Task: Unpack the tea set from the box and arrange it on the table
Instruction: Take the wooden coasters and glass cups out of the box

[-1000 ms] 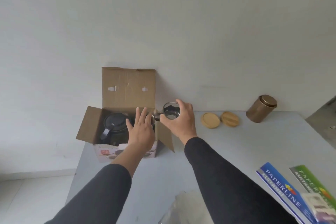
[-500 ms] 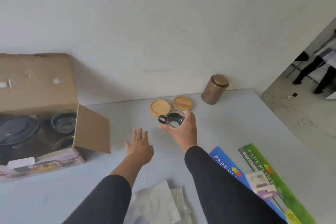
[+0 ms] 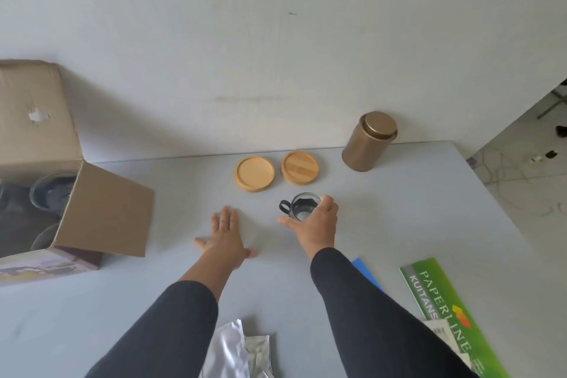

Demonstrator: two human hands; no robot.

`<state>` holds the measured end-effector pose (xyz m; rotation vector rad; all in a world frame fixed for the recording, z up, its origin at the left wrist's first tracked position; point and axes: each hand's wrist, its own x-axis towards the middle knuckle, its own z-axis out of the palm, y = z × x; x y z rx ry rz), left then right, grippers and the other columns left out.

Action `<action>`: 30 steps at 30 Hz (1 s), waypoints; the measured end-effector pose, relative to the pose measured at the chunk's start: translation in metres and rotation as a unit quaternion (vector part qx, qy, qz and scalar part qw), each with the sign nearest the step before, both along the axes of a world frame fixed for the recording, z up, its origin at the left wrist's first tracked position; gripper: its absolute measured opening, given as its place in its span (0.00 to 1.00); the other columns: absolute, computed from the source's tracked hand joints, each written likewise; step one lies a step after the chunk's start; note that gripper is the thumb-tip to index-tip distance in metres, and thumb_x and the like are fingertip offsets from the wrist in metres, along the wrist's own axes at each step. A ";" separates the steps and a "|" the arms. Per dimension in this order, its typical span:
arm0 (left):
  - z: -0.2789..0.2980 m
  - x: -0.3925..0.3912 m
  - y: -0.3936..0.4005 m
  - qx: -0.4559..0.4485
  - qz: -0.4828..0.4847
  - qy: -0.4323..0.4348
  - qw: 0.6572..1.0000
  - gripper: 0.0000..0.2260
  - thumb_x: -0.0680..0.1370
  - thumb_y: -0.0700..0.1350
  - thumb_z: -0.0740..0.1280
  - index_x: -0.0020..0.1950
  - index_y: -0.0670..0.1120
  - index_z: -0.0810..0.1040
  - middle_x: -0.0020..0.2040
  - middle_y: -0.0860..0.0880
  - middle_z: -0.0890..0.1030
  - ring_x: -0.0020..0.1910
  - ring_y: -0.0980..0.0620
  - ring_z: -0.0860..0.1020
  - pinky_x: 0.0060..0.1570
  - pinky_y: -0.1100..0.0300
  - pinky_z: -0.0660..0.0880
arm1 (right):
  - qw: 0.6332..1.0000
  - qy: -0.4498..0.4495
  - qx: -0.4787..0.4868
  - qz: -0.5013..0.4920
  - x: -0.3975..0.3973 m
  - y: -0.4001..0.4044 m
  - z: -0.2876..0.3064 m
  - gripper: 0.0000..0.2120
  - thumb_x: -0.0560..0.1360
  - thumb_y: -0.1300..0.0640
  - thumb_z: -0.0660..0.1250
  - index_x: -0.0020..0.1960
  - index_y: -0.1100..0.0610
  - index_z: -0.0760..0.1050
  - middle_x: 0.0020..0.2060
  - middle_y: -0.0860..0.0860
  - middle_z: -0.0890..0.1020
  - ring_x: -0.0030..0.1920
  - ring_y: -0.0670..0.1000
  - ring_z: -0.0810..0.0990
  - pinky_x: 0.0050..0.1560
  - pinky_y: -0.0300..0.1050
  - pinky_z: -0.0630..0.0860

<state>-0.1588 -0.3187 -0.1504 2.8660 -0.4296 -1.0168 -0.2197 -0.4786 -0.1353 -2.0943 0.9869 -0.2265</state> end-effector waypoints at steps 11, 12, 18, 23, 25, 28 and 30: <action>-0.003 0.002 -0.002 0.018 -0.002 0.006 1.000 0.45 0.76 0.59 0.64 0.76 0.48 0.32 0.76 0.53 0.31 0.76 0.50 0.35 0.68 0.39 0.59 | 1.000 0.017 0.020 0.004 0.015 -0.018 -0.007 0.44 0.60 0.51 0.81 0.65 0.62 0.60 0.63 0.58 0.67 0.64 0.59 0.68 0.63 0.48 0.68; -0.003 0.003 -0.001 0.019 -0.002 0.007 1.000 0.45 0.76 0.59 0.64 0.76 0.48 0.31 0.76 0.53 0.31 0.76 0.50 0.35 0.69 0.39 0.58 | 1.000 0.020 0.018 0.005 0.015 -0.018 -0.007 0.44 0.60 0.51 0.81 0.66 0.62 0.59 0.63 0.58 0.67 0.64 0.59 0.68 0.63 0.48 0.68; -0.004 0.003 0.000 0.017 -0.006 0.001 1.000 0.45 0.77 0.59 0.63 0.76 0.48 0.31 0.76 0.53 0.31 0.76 0.50 0.35 0.69 0.39 0.58 | 0.999 0.035 0.029 0.024 0.012 -0.017 -0.008 0.50 0.61 0.51 0.80 0.73 0.54 0.53 0.63 0.57 0.64 0.66 0.57 0.65 0.63 0.48 0.69; 0.000 0.000 0.002 0.008 -0.006 -0.014 1.000 0.45 0.76 0.59 0.64 0.77 0.48 0.34 0.77 0.53 0.33 0.77 0.51 0.37 0.68 0.44 0.60 | 0.995 0.057 -0.069 0.048 0.006 -0.015 0.002 0.50 0.64 0.40 0.75 0.75 0.49 0.48 0.66 0.56 0.62 0.67 0.57 0.62 0.64 0.51 0.68; 0.003 -0.002 0.003 -0.001 -0.010 -0.017 1.000 0.44 0.76 0.58 0.65 0.77 0.46 0.36 0.77 0.52 0.35 0.77 0.50 0.38 0.70 0.45 0.59 | 0.991 0.039 -0.117 0.048 0.007 -0.013 0.009 0.46 0.67 0.39 0.71 0.75 0.50 0.50 0.67 0.56 0.63 0.68 0.57 0.61 0.64 0.52 0.68; 0.010 -0.004 0.009 -0.030 -0.029 -0.023 0.999 0.41 0.77 0.55 0.65 0.78 0.45 0.40 0.78 0.51 0.40 0.77 0.49 0.40 0.74 0.43 0.51 | 0.986 -0.011 -0.162 0.050 0.013 -0.010 0.023 0.39 0.70 0.42 0.69 0.74 0.53 0.56 0.66 0.59 0.65 0.66 0.60 0.64 0.61 0.54 0.69; 0.017 -0.003 0.018 -0.037 -0.046 -0.049 0.997 0.38 0.79 0.54 0.62 0.78 0.45 0.41 0.78 0.50 0.40 0.77 0.49 0.40 0.75 0.45 0.47 | 0.980 -0.033 -0.185 0.064 0.018 -0.005 0.034 0.36 0.71 0.44 0.68 0.73 0.55 0.60 0.64 0.59 0.67 0.64 0.60 0.66 0.58 0.54 0.70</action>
